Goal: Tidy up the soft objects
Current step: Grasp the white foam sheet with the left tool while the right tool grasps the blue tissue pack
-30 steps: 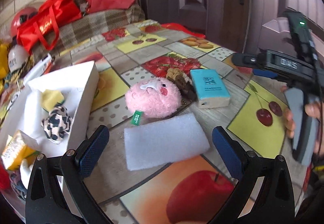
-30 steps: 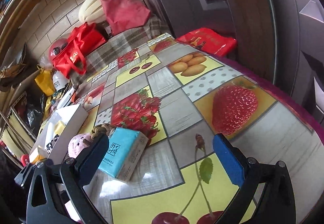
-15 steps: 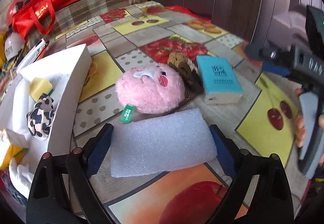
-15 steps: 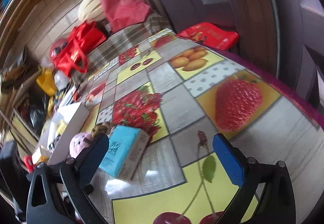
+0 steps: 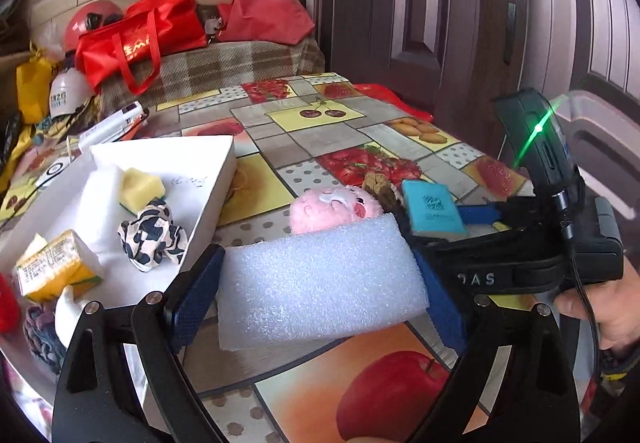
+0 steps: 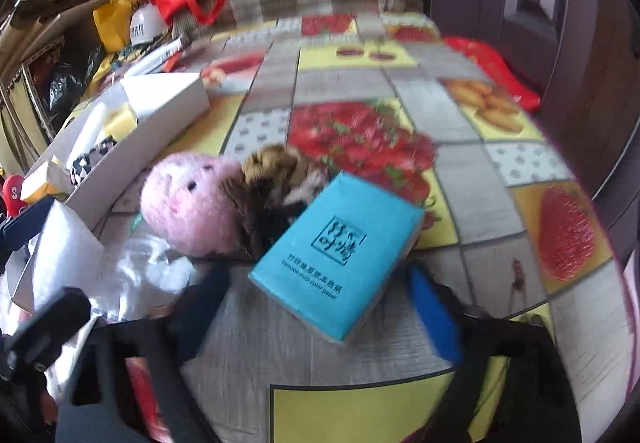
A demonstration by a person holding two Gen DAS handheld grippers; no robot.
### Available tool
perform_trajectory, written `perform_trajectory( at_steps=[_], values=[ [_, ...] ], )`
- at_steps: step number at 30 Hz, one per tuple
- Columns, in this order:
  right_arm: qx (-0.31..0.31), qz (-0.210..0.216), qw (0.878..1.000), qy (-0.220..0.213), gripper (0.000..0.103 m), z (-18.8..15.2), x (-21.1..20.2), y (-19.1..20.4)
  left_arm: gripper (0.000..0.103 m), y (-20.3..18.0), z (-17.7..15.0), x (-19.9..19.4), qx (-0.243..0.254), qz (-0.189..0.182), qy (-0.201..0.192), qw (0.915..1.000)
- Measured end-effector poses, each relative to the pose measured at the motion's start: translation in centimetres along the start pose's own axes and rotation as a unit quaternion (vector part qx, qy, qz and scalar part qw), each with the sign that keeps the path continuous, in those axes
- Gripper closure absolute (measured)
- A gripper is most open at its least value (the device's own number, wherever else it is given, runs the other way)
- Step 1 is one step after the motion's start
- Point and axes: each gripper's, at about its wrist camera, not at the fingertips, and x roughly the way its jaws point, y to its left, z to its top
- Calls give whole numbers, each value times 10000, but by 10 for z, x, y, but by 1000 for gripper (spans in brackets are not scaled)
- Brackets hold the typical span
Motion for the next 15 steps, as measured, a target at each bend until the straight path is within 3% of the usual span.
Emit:
perform_trajectory(
  at_steps=[1, 2, 7, 10, 13, 15],
  values=[
    [22, 21, 10000, -61, 33, -1, -4, -2, 10, 1, 0, -1, -27, -12, -15, 10000],
    [-3, 57, 10000, -65, 35, -3, -6, -5, 10, 2, 0, -2, -39, -17, -19, 10000],
    [281, 334, 9990, -72, 39, -15, -24, -30, 10, 0, 0, -3, -31, -29, -28, 10000],
    [589, 272, 9978, -127, 37, -16, -32, -52, 10, -2, -1, -2, 15, -10, -30, 10000],
    [780, 394, 9961, -71, 21, -16, -30, -60, 10, -2, -1, -2, 16, -6, -31, 10000],
    [640, 270, 9976, -69, 21, -14, -29, -52, 10, -3, -1, -2, 12, 3, -23, 10000]
  ],
)
